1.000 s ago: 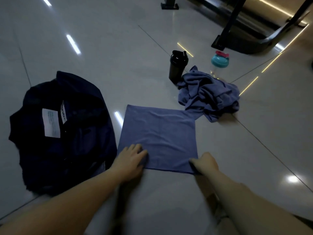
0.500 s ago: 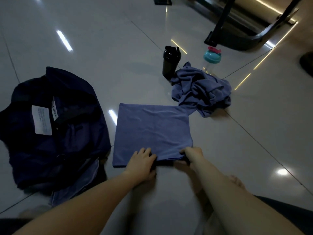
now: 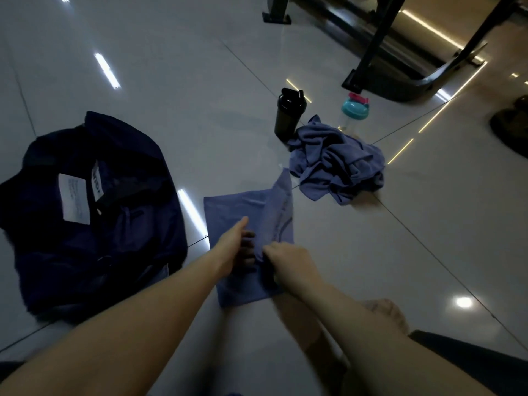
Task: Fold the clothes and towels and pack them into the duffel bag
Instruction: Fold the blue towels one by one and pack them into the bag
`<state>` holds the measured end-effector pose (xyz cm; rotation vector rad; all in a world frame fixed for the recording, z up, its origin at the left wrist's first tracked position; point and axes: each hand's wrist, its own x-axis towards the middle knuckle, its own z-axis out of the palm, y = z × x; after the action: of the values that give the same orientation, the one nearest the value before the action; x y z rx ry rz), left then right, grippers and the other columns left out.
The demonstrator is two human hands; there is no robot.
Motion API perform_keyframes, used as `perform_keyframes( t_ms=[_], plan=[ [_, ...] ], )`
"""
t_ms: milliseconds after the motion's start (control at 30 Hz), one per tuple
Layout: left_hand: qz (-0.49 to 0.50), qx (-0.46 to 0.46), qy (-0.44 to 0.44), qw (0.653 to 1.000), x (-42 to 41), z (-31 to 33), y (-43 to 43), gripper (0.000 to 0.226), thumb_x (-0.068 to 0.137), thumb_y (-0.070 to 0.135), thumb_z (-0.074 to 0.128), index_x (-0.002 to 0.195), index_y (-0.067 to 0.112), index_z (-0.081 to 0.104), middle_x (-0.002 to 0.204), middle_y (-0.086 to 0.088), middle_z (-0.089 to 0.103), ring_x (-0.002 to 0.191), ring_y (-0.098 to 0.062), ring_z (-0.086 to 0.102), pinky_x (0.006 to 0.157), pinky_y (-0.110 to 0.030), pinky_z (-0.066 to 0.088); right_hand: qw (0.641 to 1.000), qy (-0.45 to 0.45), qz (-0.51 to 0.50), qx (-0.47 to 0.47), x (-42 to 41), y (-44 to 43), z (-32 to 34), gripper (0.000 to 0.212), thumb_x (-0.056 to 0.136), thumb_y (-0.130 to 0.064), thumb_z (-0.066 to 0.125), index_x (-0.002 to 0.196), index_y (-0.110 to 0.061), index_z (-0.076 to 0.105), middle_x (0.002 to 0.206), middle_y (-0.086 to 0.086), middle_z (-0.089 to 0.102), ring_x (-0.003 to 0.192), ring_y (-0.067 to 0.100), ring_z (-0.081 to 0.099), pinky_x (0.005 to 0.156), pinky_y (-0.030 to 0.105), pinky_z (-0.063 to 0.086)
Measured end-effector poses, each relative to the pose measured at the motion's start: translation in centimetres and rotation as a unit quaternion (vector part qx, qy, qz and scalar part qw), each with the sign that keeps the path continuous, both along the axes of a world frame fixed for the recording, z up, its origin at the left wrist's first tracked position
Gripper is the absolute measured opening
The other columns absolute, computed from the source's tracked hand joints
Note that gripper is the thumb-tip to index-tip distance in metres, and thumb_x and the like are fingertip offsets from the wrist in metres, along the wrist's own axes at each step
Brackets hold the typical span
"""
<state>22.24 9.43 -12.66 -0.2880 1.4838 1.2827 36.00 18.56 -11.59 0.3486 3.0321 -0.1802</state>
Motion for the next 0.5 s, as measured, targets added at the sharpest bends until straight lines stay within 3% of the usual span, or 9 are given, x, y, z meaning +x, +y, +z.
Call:
perform_keyframes(
  t_ms=[67, 133, 200, 300, 400, 500],
  plan=[
    [-0.013, 0.011, -0.011, 1.000, -0.9, -0.6, -0.7, 0.062, 0.094, 0.064, 0.054, 0.113, 0.007, 0.068, 0.107, -0.013, 0.071, 0.098, -0.030, 0.067, 0.072, -0.038, 0.055, 0.997, -0.017, 0.071, 0.003, -0.2, -1.4, -1.2, 0.028, 0.056, -0.011, 0.084, 0.073, -0.018, 0.062, 0.066, 0.003, 0.062, 0.056, 0.028, 0.064, 0.038, 0.029, 0.037],
    [-0.030, 0.003, -0.002, 1.000, -1.3, -1.0, -1.4, 0.054, 0.092, 0.056, 0.064, 0.119, 0.009, 0.066, 0.113, -0.013, 0.072, 0.104, -0.030, 0.068, 0.072, -0.037, 0.054, 0.994, -0.032, 0.107, -0.018, -0.1, -2.1, -2.5, 0.030, 0.051, -0.012, 0.087, 0.068, -0.019, 0.064, 0.060, 0.000, 0.061, 0.051, 0.025, 0.063, 0.035, 0.027, 0.042],
    [-0.036, -0.018, 0.009, 0.999, -1.6, -1.3, -2.1, 0.050, 0.091, 0.040, 0.072, 0.128, 0.009, 0.061, 0.116, -0.014, 0.070, 0.102, -0.029, 0.068, 0.071, -0.037, 0.056, 0.992, -0.037, 0.118, -0.029, 0.3, -2.7, -3.3, 0.030, 0.048, -0.011, 0.088, 0.067, -0.019, 0.065, 0.058, 0.000, 0.060, 0.050, 0.024, 0.061, 0.034, 0.027, 0.042],
    [-0.019, -0.048, 0.006, 0.999, -1.9, -1.9, -3.0, 0.039, 0.092, 0.022, 0.073, 0.125, 0.006, 0.061, 0.114, -0.015, 0.070, 0.092, -0.026, 0.069, 0.064, -0.034, 0.058, 0.992, -0.023, 0.122, -0.023, 0.7, -3.3, -3.7, 0.031, 0.048, -0.011, 0.086, 0.068, -0.021, 0.064, 0.062, -0.001, 0.060, 0.051, 0.023, 0.061, 0.034, 0.026, 0.036],
    [-0.025, -0.050, 0.017, 0.998, -2.3, -2.6, -2.8, 0.037, 0.091, 0.024, 0.074, 0.121, 0.005, 0.063, 0.112, -0.013, 0.071, 0.091, -0.025, 0.069, 0.067, -0.033, 0.057, 0.994, 0.006, 0.111, -0.020, 0.8, -3.3, -3.3, 0.029, 0.051, -0.009, 0.077, 0.070, -0.021, 0.058, 0.062, 0.000, 0.057, 0.050, 0.024, 0.060, 0.035, 0.027, 0.034],
    [-0.028, -0.048, 0.043, 0.998, -3.1, -3.1, -1.6, 0.040, 0.089, 0.026, 0.077, 0.120, 0.008, 0.060, 0.105, -0.010, 0.069, 0.091, -0.023, 0.066, 0.069, -0.033, 0.052, 0.995, 0.018, 0.095, -0.027, 0.8, -3.0, -3.0, 0.037, 0.049, -0.006, 0.080, 0.072, -0.018, 0.055, 0.064, 0.003, 0.057, 0.050, 0.027, 0.058, 0.036, 0.029, 0.033]
  ],
)
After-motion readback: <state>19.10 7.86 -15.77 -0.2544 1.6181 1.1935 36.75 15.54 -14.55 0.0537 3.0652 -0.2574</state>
